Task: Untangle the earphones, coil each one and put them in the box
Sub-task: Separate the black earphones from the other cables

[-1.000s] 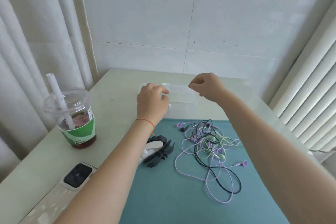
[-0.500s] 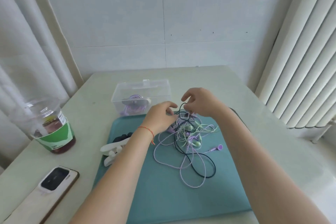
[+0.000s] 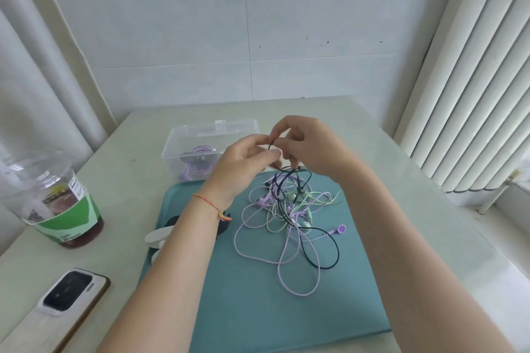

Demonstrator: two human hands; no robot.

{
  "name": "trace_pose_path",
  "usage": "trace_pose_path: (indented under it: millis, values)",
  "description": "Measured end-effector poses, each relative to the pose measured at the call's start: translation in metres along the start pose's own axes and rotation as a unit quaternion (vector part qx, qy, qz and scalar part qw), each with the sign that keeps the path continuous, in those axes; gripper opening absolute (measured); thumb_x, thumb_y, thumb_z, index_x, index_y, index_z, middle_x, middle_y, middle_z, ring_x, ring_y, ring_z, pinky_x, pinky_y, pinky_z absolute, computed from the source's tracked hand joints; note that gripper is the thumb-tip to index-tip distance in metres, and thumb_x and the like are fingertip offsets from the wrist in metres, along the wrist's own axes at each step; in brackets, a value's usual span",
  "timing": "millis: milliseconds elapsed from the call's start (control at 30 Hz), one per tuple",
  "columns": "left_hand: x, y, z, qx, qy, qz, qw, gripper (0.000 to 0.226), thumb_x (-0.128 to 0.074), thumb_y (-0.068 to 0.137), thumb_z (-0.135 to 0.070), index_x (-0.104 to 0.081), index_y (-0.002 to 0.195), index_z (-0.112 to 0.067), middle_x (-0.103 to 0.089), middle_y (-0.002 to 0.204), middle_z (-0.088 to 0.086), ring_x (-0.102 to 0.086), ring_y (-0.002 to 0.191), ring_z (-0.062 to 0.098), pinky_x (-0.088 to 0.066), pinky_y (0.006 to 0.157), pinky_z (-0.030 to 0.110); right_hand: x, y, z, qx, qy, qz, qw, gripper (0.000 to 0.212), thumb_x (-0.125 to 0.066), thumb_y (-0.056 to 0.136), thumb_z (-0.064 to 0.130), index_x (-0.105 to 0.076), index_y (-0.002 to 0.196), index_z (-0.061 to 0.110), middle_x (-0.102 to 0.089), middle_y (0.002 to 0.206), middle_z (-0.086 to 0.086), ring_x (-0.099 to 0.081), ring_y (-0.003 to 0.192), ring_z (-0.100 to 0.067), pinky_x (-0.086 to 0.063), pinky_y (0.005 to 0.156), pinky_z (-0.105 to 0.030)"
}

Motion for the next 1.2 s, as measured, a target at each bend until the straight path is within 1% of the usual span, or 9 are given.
trace_pose_path:
  millis: [133, 267, 367, 500, 567, 700, 867, 1067, 1200]
  values:
    - [0.024, 0.000, 0.014, 0.035, 0.157, -0.075, 0.984, 0.012, -0.066, 0.089, -0.027, -0.068, 0.080, -0.019, -0.059, 0.053, -0.002, -0.052, 0.043, 0.012, -0.046, 0.057, 0.024, 0.009, 0.002, -0.002, 0.003, -0.059, -0.042, 0.997, 0.017, -0.059, 0.085, 0.010, -0.064, 0.090, 0.025, -0.052, 0.063, 0.000, -0.050, 0.056, -0.016, -0.042, 0.056, -0.027]
    - [0.062, -0.012, -0.003, -0.049, 0.236, -0.323, 0.915, 0.013, -0.062, 0.083, -0.025, -0.063, 0.075, -0.015, -0.061, 0.072, -0.004, -0.053, 0.067, 0.015, -0.042, 0.061, 0.028, -0.001, 0.002, -0.014, -0.037, -0.121, -0.020, 0.992, 0.019, -0.057, 0.083, 0.009, -0.064, 0.088, 0.026, -0.057, 0.067, 0.006, -0.052, 0.061, -0.012, -0.039, 0.054, -0.023]
    - [0.063, -0.017, -0.006, -0.044, 0.306, -0.356, 0.882, 0.003, -0.059, 0.080, -0.019, -0.056, 0.081, -0.017, -0.057, 0.077, -0.006, -0.050, 0.072, 0.018, -0.035, 0.060, 0.029, 0.006, 0.002, -0.016, -0.058, -0.109, -0.065, 0.990, 0.015, -0.057, 0.090, 0.018, -0.070, 0.082, 0.017, -0.067, 0.061, 0.003, -0.064, 0.060, -0.016, -0.046, 0.056, -0.023]
    - [0.078, -0.005, 0.027, 0.036, 0.016, -0.308, 0.951, 0.022, -0.048, 0.084, -0.008, -0.065, 0.079, -0.019, -0.067, 0.073, 0.003, -0.060, 0.068, 0.020, -0.051, 0.067, 0.033, 0.040, -0.007, -0.023, -0.101, 0.209, -0.182, 0.955, 0.051, -0.041, 0.101, 0.035, -0.062, 0.063, 0.008, -0.069, 0.058, -0.014, -0.070, 0.068, -0.026, -0.058, 0.073, -0.036]
    - [0.078, -0.003, 0.035, 0.064, -0.075, -0.286, 0.953, 0.034, -0.039, 0.084, 0.000, -0.069, 0.078, -0.015, -0.067, 0.073, 0.008, -0.058, 0.065, 0.021, -0.051, 0.063, 0.032, 0.048, -0.010, -0.028, -0.117, 0.265, -0.187, 0.939, 0.058, -0.035, 0.102, 0.035, -0.054, 0.055, 0.007, -0.061, 0.048, -0.016, -0.072, 0.070, -0.032, -0.056, 0.069, -0.035]
    - [0.067, -0.004, 0.025, 0.058, -0.036, -0.243, 0.968, 0.030, -0.046, 0.086, -0.003, -0.072, 0.078, -0.015, -0.065, 0.076, 0.003, -0.057, 0.069, 0.016, -0.049, 0.065, 0.030, 0.032, -0.008, -0.031, -0.150, 0.225, -0.100, 0.957, 0.048, -0.040, 0.100, 0.030, -0.054, 0.060, 0.008, -0.061, 0.048, -0.013, -0.072, 0.073, -0.035, -0.056, 0.077, -0.036]
    - [0.028, 0.001, 0.006, 0.017, -0.010, -0.107, 0.994, 0.015, -0.064, 0.088, -0.015, -0.073, 0.096, -0.023, -0.070, 0.093, -0.005, -0.064, 0.088, 0.009, -0.053, 0.081, 0.031, -0.001, -0.007, -0.012, -0.094, 0.076, 0.046, 0.992, 0.042, -0.047, 0.099, 0.032, -0.070, 0.075, 0.008, -0.074, 0.079, -0.009, -0.069, 0.077, -0.017, -0.055, 0.088, -0.038]
    - [-0.014, 0.003, 0.009, -0.009, -0.052, 0.054, 0.997, 0.043, -0.080, 0.072, -0.014, -0.060, 0.110, -0.021, -0.071, 0.103, 0.005, -0.069, 0.098, 0.019, -0.054, 0.087, 0.032, -0.006, -0.009, 0.002, -0.051, 0.022, 0.046, 0.997, 0.042, -0.047, 0.099, 0.039, -0.073, 0.078, 0.014, -0.060, 0.069, 0.000, -0.055, 0.065, -0.012, -0.049, 0.066, -0.028]
    - [-0.016, 0.004, 0.018, 0.006, 0.042, 0.055, 0.998, 0.027, -0.078, 0.080, -0.011, -0.067, 0.104, -0.019, -0.069, 0.085, 0.003, -0.066, 0.081, 0.016, -0.052, 0.086, 0.033, -0.002, -0.005, -0.002, -0.051, 0.109, 0.005, 0.993, 0.040, -0.047, 0.100, 0.037, -0.073, 0.081, 0.012, -0.057, 0.068, -0.002, -0.056, 0.065, -0.014, -0.053, 0.059, -0.028]
Point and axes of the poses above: each hand's wrist, its own y-axis towards the middle knuckle, its own x-axis out of the back of the hand, z = x × y, the point moved 8 cm from there along y, towards the middle knuckle
